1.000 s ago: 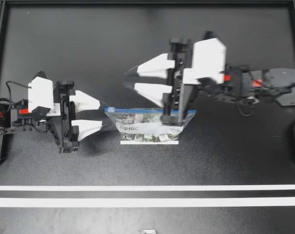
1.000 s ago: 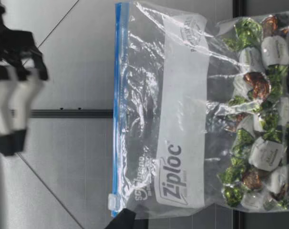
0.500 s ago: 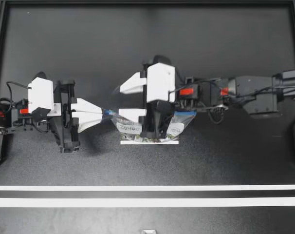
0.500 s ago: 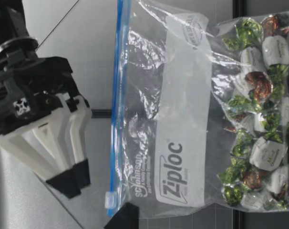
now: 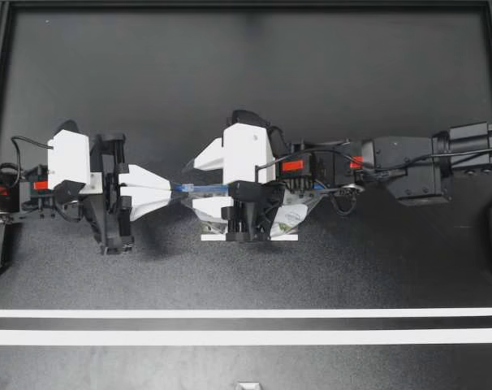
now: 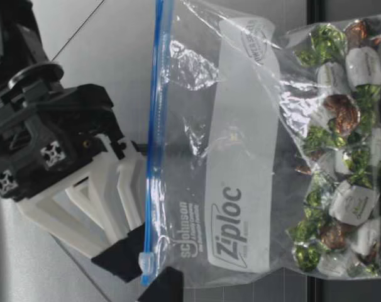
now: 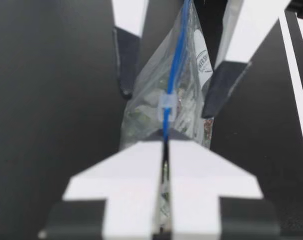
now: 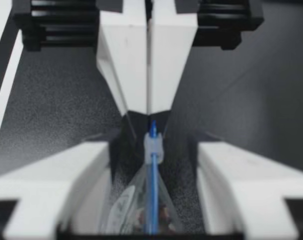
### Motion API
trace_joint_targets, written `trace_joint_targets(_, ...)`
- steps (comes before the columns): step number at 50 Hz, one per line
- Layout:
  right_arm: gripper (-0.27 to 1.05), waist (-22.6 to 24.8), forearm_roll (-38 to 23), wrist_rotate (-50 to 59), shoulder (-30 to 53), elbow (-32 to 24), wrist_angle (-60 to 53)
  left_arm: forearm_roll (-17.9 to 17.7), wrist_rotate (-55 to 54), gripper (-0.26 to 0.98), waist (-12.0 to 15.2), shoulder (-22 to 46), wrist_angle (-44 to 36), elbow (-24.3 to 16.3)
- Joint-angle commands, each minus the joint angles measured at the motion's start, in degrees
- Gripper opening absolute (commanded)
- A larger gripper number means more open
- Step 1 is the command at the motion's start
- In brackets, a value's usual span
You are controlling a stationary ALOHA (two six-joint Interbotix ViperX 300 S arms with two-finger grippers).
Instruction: Slide open the ziploc bag.
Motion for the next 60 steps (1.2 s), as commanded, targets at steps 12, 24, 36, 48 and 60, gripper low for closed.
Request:
trace_joint_targets(12,0.18,0.09,0.44,0.18,-0.97,-2.29,3.52,0.18,0.09,-0.17,-0.09,-0.44,-0.18,-1.05)
trace_joint_targets(24,-0.08,0.09,0.53,-0.09,-1.85,-2.29,6.06,0.00,0.26,-0.17,-0.09,-0.35,-0.09,-0.97)
trace_joint_targets(36,-0.11,0.18,0.18,-0.79,-3.96,-2.02,14.24,-1.76,0.62,-0.17,0.18,-0.26,0.26,-0.35)
trace_joint_targets(48,-0.11,0.09,-0.09,-0.88,-8.17,1.58,19.60,-1.85,0.62,-0.17,0.26,0.62,0.09,-0.26)
trace_joint_targets(60,-0.11,-1.14,-0.18,-0.79,-14.77,8.26,21.53,-1.85,0.62,-0.17,0.26,1.23,0.00,-0.18)
